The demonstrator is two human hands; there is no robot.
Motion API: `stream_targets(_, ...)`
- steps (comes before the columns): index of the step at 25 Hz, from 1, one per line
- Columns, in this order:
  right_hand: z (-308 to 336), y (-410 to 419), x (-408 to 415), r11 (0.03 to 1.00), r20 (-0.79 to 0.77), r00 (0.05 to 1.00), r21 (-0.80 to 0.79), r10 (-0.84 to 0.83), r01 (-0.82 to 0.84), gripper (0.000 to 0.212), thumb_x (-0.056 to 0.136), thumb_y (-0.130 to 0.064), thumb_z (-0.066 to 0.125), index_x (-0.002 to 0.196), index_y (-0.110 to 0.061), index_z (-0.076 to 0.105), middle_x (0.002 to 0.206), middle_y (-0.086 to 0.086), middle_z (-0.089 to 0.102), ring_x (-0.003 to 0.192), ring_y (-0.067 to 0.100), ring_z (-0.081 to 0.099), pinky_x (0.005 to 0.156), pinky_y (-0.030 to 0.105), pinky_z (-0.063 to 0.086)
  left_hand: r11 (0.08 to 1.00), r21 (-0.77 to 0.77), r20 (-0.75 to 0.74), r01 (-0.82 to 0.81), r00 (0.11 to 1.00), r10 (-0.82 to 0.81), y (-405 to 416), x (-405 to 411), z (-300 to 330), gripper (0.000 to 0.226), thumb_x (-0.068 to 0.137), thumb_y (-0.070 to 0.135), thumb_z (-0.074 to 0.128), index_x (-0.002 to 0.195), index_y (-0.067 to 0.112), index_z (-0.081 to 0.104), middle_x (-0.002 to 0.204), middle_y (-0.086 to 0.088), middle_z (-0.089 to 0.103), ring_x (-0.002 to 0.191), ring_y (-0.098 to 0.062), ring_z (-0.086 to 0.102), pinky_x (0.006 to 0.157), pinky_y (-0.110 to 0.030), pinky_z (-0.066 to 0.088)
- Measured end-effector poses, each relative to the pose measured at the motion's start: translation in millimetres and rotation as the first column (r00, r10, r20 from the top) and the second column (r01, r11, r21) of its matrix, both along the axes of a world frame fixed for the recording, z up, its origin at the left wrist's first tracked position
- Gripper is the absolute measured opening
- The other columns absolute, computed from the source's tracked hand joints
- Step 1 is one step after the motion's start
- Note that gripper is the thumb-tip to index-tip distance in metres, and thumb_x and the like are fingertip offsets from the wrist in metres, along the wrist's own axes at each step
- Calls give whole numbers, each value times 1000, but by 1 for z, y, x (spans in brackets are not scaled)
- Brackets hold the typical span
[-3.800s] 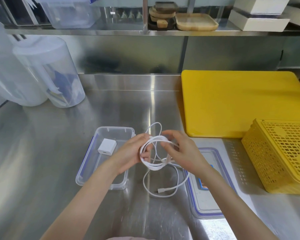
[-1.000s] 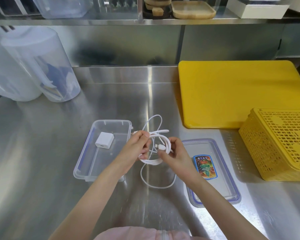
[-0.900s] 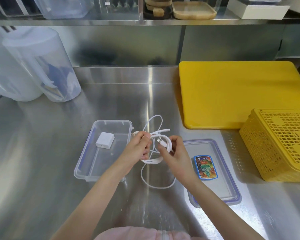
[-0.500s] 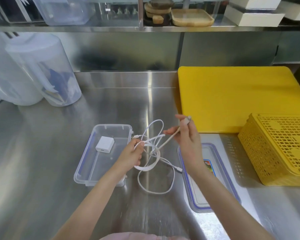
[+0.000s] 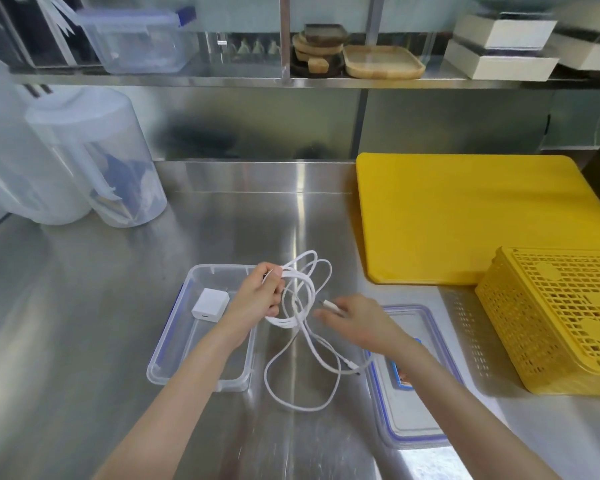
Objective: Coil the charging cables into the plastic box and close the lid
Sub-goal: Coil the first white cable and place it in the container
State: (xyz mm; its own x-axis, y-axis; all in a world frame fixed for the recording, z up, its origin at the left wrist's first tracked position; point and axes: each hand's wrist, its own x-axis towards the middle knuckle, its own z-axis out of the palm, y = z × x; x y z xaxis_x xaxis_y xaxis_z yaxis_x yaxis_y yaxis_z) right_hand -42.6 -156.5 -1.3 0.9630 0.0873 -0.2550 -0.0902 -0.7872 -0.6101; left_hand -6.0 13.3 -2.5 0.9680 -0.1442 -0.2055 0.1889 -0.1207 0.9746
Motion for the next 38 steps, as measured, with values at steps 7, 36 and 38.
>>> stream_targets(7,-21,16,-3,980,-63,997,191,-48,59,36,76,-43,64,51,-26,46,45,-8,46,47,6,42,48,22,34,995,-94,5,15,1000,-15,-15,-7,1,22,98,18,34,79,14,43,67,1,38,36,-1,28,37,-12,25)
stream_targets(36,-19,-21,12,793,185,835,471,-518,387,26,94,-18,39,112,-17,57,64,-7,44,53,7,38,44,10,34,665,-743,-331,-79,906,-262,23,-19,-14,18,51,5,65,69,4,63,59,-5,51,52,-16,51,60,-29,52)
stream_targets(38,-17,-21,11,786,209,823,488,-528,381,25,94,-18,39,111,-17,58,62,-8,43,51,7,37,40,6,33,652,-752,-342,-94,901,-265,23,-20,-16,23,46,10,71,66,5,60,56,-4,43,50,-16,43,64,-31,50)
